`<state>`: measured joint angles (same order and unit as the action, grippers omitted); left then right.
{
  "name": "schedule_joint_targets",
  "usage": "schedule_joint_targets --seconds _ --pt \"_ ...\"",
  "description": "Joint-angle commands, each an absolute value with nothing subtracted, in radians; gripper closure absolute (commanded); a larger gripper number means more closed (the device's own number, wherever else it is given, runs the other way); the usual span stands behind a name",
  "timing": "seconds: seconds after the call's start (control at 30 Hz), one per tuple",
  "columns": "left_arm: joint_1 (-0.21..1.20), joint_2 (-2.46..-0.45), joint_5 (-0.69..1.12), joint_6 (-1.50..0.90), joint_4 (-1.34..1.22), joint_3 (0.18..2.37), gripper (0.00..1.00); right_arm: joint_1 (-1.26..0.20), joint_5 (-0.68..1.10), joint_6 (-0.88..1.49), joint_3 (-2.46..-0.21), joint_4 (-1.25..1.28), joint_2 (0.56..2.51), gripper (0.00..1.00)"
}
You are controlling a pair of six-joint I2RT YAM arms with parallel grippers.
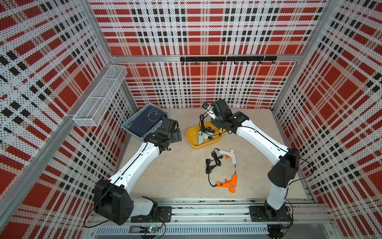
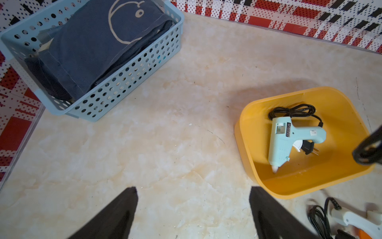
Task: Put the hot melt glue gun into the storage box
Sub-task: Place the hot melt adhesive gun in the storage box.
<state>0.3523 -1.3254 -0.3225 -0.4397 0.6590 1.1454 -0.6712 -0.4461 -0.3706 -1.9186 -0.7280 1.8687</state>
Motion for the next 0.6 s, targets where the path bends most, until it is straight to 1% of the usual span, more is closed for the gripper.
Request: schedule_joint_targets --seconds 0.0,0.13,0.27,0.37,0.47,0.5,0.57 --pt "0.334 -1.281 -0.333 -0.449 0.646 1.126 0.09 -0.670 -0.413 -0.286 -2.011 -0.716 1.888 1.00" --pt "0.318 -1.268 -0.327 -0.448 0.646 1.112 0.09 -0.680 -0.437 -0.346 -1.975 -0.671 1.900 1.00" --pt "0.310 -1.270 -0.322 -0.444 0.645 1.111 0.09 -0.678 -0.431 -0.304 -2.018 -0.683 1.932 0.98" --pt "0.308 -1.276 -0.319 -0.442 0.643 1.114 0.09 -0.674 -0.393 -0.147 -2.141 -0.778 1.997 0.98" --pt "0.307 -1.281 -0.319 -0.439 0.642 1.115 0.09 -0.665 -0.391 0.114 -2.359 -0.954 2.112 0.99" --pt "0.306 -1.281 -0.319 -0.437 0.641 1.114 0.09 -0.659 -0.363 0.211 -2.409 -1.001 2.141 0.99" --pt "0.304 -1.280 -0.318 -0.435 0.638 1.111 0.09 -0.648 -0.297 0.386 -2.395 -1.021 2.148 0.99"
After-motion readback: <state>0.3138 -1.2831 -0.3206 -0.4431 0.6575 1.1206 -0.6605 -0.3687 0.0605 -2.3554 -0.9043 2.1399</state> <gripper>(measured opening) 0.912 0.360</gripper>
